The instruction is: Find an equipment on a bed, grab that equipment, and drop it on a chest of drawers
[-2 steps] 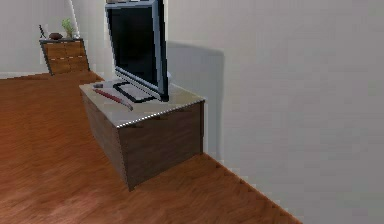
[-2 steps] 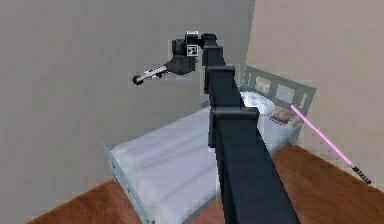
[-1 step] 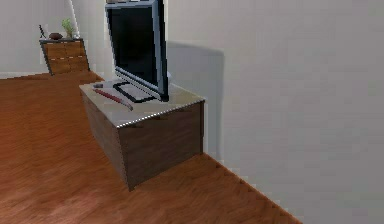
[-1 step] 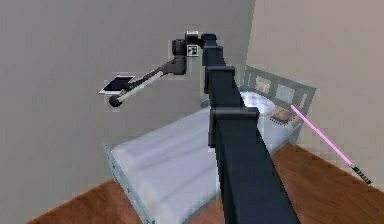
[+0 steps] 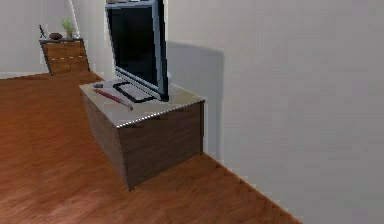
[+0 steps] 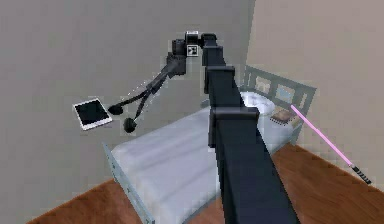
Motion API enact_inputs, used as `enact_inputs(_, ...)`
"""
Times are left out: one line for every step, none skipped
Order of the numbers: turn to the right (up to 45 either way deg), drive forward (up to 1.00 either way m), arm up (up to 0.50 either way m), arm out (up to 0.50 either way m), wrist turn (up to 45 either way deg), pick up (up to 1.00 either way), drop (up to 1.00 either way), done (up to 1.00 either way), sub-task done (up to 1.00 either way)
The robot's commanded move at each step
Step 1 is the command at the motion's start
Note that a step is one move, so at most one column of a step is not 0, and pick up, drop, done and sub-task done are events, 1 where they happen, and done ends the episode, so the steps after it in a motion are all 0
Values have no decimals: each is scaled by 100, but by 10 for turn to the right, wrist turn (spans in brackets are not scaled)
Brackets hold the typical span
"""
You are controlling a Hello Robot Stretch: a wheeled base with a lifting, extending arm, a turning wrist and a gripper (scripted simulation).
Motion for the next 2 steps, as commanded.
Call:
enact_inputs(0, 0, 0, -48, 0, 0, 0, 0, 0)
enact_inputs(-330, 0, 0, 0, 0, 0, 0, 0, 0)
